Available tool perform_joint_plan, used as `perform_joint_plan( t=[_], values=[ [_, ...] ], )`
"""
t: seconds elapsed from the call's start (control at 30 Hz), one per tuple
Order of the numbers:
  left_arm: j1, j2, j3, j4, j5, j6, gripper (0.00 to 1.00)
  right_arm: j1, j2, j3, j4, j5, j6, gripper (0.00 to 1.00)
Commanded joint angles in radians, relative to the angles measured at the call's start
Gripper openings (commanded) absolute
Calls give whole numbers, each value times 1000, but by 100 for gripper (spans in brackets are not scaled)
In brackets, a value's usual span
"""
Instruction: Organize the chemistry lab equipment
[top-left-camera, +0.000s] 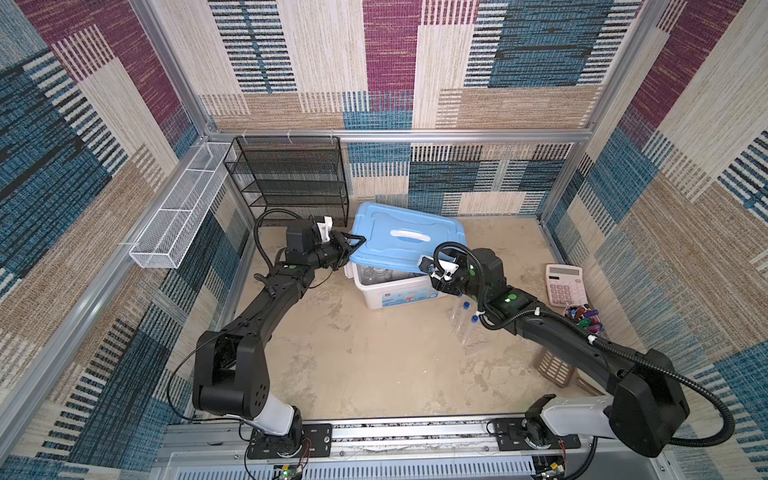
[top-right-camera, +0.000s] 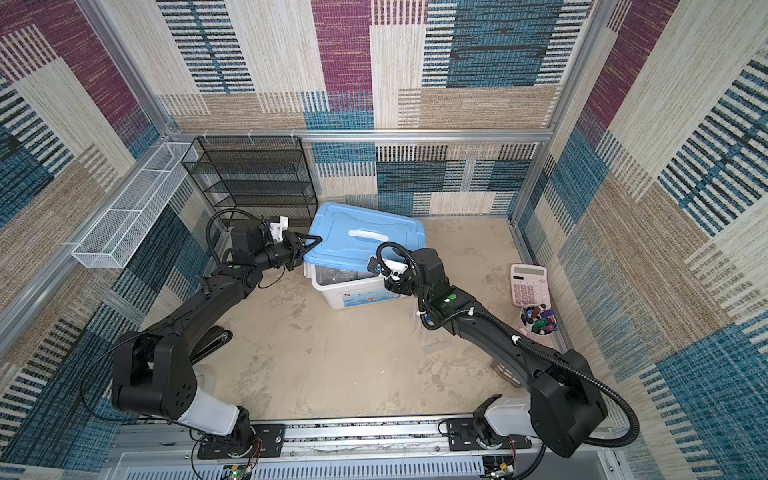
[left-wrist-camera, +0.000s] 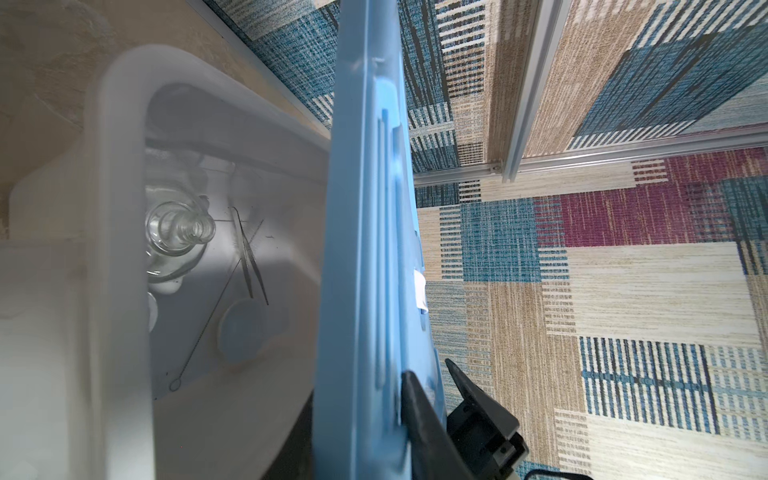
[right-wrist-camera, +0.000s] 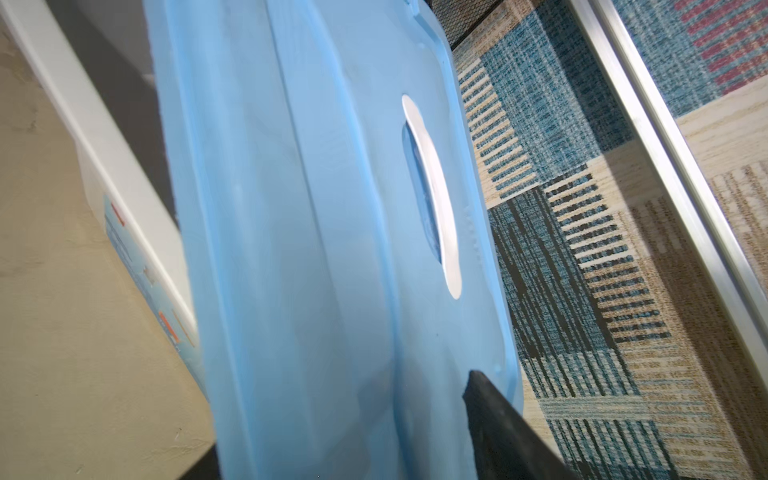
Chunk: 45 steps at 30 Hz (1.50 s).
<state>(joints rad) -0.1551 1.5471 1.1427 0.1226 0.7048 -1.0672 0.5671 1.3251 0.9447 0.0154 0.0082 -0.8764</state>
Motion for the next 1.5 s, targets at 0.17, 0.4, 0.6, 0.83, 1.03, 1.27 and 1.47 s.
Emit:
perform_joint_plan(
  t=[0.17, 0.4, 0.6, 0.83, 1.03, 1.27, 1.47],
  values=[
    [-7, 2, -26, 74, -43, -8, 26, -37, 44, 66, -36, -121, 98, 73],
    [-14, 10, -49, 92, -57, -23, 26, -47, 56, 72, -70, -133, 117, 75],
    [-15, 28, -55, 134, -74, -52, 25, -72, 45, 62, -78, -154, 146, 79],
    [-17, 36, -57, 161, -107, -69, 25, -110, 46, 81, -134, -238, 184, 83],
    [-21, 48, -63, 189, -111, -87, 23, -123, 42, 73, -149, -249, 202, 84],
    [-31, 30, -86, 196, -143, -92, 23, -146, 31, 54, -134, -227, 214, 84],
    [-53, 14, -108, 221, -174, -113, 23, -170, 35, 51, -122, -227, 226, 83]
  ],
)
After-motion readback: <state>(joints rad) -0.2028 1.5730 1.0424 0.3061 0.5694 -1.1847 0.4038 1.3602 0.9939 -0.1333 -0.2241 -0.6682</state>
